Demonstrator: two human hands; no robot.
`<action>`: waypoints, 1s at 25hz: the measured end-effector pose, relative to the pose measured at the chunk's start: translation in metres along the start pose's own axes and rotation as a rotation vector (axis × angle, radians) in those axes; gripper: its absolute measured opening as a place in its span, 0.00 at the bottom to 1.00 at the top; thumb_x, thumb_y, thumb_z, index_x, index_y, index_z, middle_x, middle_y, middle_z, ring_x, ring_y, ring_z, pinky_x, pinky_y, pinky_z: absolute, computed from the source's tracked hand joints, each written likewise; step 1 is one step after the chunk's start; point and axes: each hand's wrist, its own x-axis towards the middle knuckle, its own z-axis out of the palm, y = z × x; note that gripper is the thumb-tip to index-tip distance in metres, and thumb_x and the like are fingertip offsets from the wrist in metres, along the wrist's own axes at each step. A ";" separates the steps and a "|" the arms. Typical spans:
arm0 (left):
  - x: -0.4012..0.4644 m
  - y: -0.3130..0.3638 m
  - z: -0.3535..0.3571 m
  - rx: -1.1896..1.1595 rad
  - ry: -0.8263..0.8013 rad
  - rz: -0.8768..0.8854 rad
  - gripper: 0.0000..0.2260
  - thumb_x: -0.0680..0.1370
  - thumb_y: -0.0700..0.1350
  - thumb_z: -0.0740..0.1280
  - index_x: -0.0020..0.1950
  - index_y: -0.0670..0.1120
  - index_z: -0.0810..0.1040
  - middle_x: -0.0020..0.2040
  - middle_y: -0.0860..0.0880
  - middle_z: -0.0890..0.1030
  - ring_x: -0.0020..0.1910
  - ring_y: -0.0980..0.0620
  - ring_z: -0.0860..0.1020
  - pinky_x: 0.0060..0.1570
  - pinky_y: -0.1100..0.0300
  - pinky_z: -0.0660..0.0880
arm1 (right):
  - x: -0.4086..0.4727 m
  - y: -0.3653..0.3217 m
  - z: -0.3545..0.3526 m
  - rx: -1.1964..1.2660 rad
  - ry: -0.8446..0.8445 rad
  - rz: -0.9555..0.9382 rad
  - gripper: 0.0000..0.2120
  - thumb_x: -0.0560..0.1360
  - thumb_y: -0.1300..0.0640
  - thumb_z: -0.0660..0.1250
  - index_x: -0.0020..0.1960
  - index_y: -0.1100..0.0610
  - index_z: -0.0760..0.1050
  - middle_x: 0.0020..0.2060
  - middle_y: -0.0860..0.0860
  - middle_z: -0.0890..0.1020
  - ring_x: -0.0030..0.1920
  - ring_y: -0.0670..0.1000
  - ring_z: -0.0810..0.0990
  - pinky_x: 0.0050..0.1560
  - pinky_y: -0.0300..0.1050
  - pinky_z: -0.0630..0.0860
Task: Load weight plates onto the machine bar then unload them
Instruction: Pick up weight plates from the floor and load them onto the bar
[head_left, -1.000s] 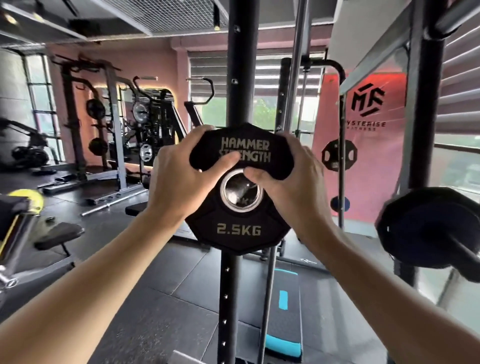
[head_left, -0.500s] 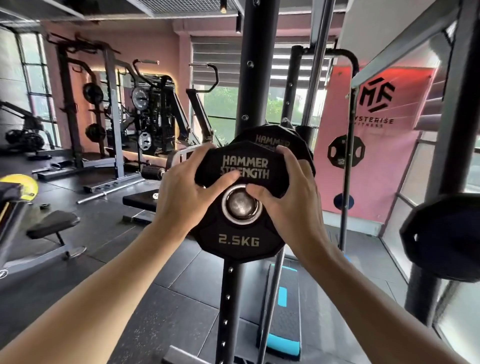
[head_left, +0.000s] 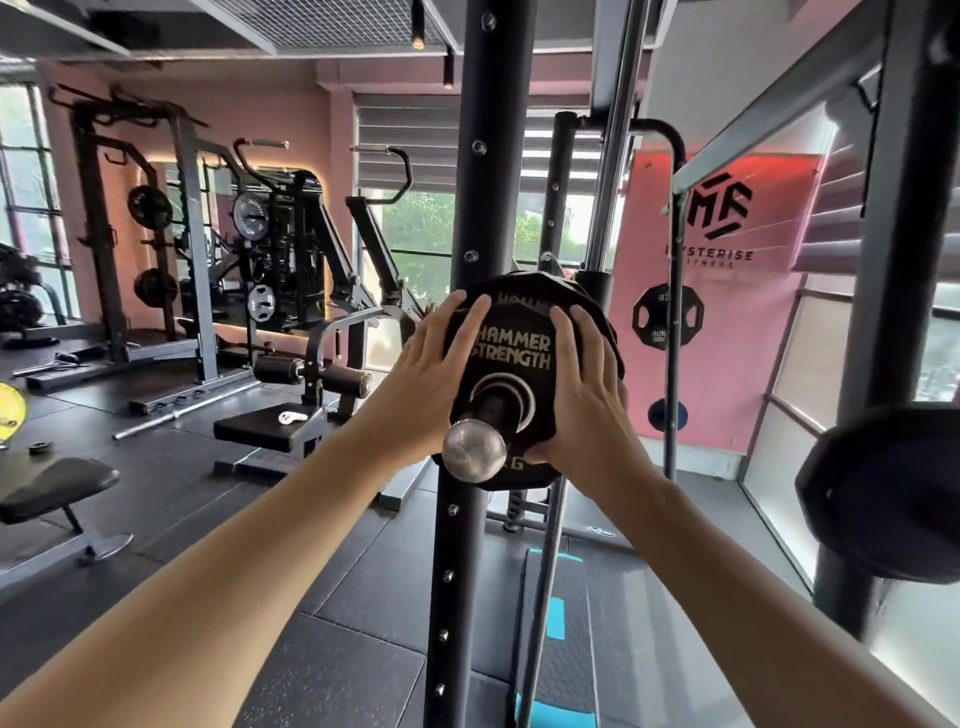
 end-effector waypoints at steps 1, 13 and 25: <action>0.005 0.000 0.008 0.010 0.041 -0.001 0.41 0.78 0.67 0.57 0.81 0.51 0.40 0.80 0.42 0.48 0.79 0.40 0.52 0.77 0.41 0.55 | 0.003 0.002 0.005 -0.017 0.000 0.018 0.70 0.55 0.55 0.86 0.81 0.54 0.41 0.80 0.55 0.46 0.80 0.59 0.47 0.75 0.59 0.55; 0.039 -0.013 0.055 -0.024 0.118 -0.141 0.36 0.77 0.63 0.58 0.80 0.48 0.51 0.73 0.36 0.64 0.71 0.34 0.66 0.71 0.37 0.65 | 0.035 0.017 0.044 -0.147 0.182 0.061 0.60 0.61 0.66 0.81 0.80 0.55 0.44 0.79 0.60 0.54 0.80 0.63 0.49 0.76 0.65 0.56; 0.040 -0.007 0.047 -0.012 0.041 -0.223 0.41 0.77 0.70 0.51 0.81 0.43 0.53 0.74 0.34 0.63 0.72 0.33 0.66 0.70 0.38 0.65 | 0.035 0.008 0.030 -0.106 0.114 0.089 0.49 0.73 0.70 0.66 0.82 0.54 0.39 0.81 0.58 0.44 0.80 0.60 0.40 0.79 0.61 0.48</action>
